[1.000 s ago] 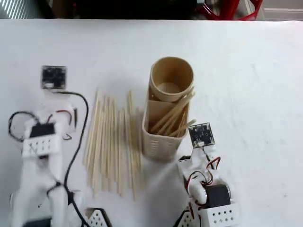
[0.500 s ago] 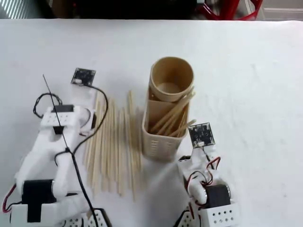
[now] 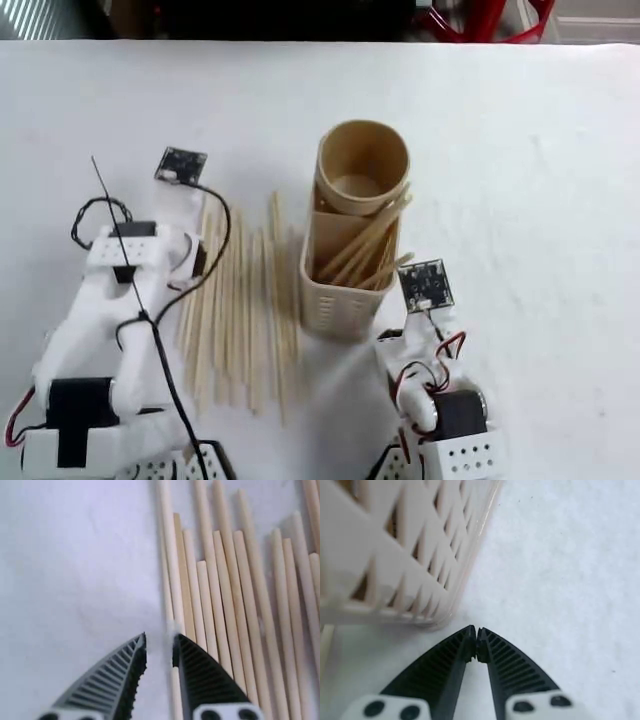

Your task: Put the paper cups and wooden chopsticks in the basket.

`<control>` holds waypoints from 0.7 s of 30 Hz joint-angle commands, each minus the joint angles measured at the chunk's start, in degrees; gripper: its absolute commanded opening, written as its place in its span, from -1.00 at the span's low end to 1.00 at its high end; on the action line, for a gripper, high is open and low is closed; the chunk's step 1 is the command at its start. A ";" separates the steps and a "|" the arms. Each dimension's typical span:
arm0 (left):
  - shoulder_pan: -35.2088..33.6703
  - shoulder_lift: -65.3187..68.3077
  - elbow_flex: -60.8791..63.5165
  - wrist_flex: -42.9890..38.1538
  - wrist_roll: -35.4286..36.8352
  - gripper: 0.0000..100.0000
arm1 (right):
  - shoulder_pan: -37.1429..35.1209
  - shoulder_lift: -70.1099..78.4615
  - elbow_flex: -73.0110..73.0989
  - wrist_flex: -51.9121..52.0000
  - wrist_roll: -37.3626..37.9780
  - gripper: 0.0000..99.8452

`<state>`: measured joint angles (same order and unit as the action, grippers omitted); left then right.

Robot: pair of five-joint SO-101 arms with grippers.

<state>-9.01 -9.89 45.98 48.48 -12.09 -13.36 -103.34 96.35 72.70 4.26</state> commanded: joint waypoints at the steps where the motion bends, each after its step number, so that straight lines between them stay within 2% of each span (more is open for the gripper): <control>1: 1.71 0.13 -2.64 -0.18 -0.44 -0.78 | 0.04 -0.13 0.53 0.22 0.09 -0.96; 13: 2.07 0.57 -2.64 -0.18 -0.62 -0.78 | 0.13 -0.13 0.53 0.22 0.09 -0.96; 17: 4.88 5.67 -4.40 -0.35 -0.62 -0.78 | 0.13 -0.13 0.53 0.22 0.09 -0.96; 21: 4.18 10.68 -8.53 1.23 -0.26 -0.78 | -0.04 -0.13 0.53 0.22 0.09 -0.96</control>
<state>-5.14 -1.19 41.49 48.48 -12.00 -13.36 -103.34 96.35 72.70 4.26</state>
